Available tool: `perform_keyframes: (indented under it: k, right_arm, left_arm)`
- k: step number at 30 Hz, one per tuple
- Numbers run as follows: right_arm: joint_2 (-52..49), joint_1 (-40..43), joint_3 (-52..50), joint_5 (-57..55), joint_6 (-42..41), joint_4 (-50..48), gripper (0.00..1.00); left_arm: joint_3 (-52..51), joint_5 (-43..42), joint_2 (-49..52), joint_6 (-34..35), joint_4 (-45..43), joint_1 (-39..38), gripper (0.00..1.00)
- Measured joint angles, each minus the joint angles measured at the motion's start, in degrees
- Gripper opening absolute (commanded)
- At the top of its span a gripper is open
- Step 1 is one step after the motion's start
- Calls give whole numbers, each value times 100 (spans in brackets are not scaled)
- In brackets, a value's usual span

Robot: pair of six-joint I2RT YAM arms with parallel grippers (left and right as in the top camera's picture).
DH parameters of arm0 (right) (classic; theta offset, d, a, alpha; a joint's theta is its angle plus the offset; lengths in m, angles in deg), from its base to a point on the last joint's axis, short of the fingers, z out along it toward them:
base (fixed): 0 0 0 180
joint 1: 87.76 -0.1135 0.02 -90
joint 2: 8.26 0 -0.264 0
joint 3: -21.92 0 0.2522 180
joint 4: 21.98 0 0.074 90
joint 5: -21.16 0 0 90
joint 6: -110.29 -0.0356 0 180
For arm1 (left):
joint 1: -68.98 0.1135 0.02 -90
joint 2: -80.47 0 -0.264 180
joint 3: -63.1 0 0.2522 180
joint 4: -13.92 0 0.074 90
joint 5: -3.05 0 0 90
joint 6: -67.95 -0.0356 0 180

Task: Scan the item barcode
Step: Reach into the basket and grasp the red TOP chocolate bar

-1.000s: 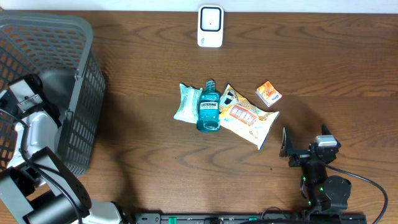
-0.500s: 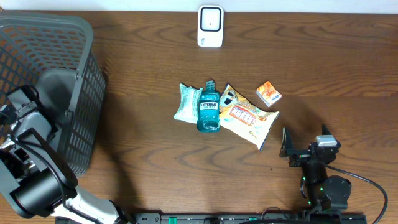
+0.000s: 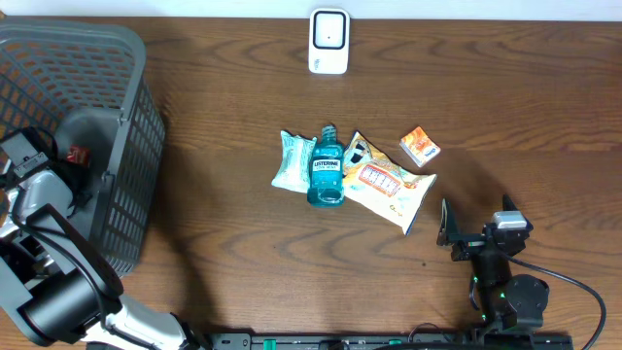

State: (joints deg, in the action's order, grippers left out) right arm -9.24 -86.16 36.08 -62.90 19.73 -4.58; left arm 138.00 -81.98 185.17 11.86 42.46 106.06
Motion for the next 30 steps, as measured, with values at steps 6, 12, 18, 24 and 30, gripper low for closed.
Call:
perform_keyframes:
  k: [6,12,18,24,30]
  right_arm:
    - [0,0,0,0,0,0,99]
    - [0,0,0,0,0,0,99]
    - [0,0,0,0,0,0,99]
    - [0,0,0,0,0,0,99]
    - [0,0,0,0,0,0,99]
  left_arm:
    - [-11,-763,-140,1123,310,0,7]
    - [-278,-1580,-605,2264,544,-24,31]
    - [-348,-1486,-1770,1869,186,-50,98]
    - [-337,-1379,-1915,-621,-153,-208,98]
    - [-337,-1370,-1113,-2400,-208,-306,98]
